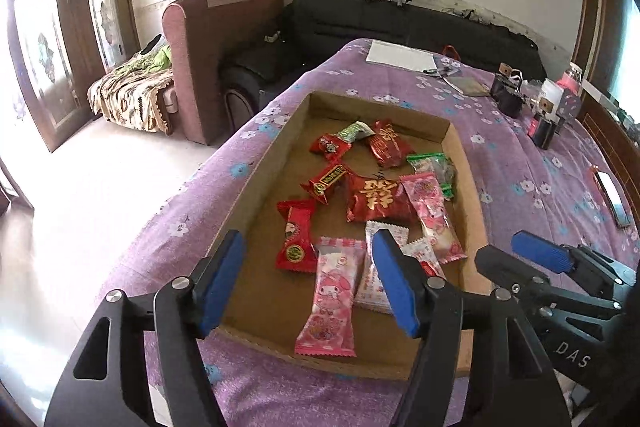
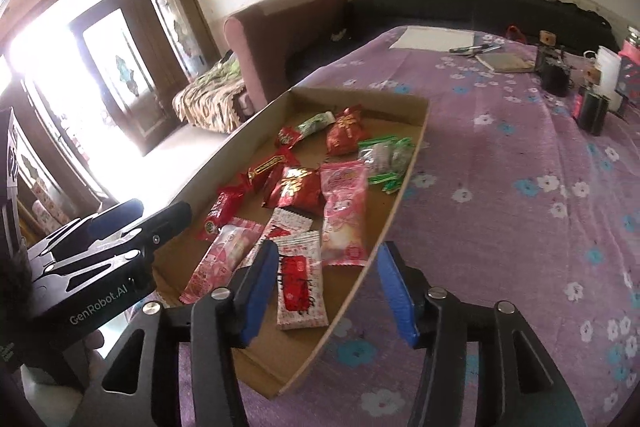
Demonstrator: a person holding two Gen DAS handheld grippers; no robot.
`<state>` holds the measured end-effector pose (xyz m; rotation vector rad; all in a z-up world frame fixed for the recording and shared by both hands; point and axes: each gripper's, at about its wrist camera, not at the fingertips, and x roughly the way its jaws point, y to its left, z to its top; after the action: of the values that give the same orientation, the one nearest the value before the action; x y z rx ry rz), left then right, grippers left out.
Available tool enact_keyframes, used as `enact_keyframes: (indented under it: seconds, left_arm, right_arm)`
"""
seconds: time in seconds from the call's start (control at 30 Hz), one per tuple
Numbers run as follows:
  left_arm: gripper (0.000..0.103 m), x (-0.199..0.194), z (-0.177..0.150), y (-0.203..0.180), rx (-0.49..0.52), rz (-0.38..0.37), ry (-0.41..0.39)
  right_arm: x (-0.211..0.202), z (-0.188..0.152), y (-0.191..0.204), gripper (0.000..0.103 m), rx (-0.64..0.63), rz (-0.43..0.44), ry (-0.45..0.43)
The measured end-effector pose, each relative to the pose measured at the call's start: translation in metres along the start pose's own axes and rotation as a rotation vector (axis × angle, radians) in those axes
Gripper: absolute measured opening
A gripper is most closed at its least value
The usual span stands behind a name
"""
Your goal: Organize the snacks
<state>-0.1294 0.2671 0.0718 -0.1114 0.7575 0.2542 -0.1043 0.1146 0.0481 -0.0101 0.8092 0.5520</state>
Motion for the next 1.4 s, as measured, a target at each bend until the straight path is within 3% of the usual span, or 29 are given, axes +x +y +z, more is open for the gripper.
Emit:
enact_keyframes:
  seconds: [1.0,1.23,1.37,1.4]
  left_arm:
    - [0.066,-0.023,-0.006,-0.068,0.115,0.018,-0.009]
    - [0.066,-0.040,-0.003,-0.063,0.055,0.024,-0.086]
    - [0.066,-0.056,0.001,-0.055,-0.009,0.031,-0.178]
    - [0.071,-0.062,0.001,-0.052,-0.026,0.034,-0.209]
  right_arm:
    - [-0.051,-0.032,-0.049,0.063,-0.044,-0.132,-0.085]
    - [-0.063,-0.039,-0.070,0.064,-0.017,-0.158,-0.106]
    - [-0.067,-0.044,-0.085,0.065,0.006,-0.179,-0.107]
    - [-0.068,-0.045,-0.088,0.065,0.011,-0.184,-0.106]
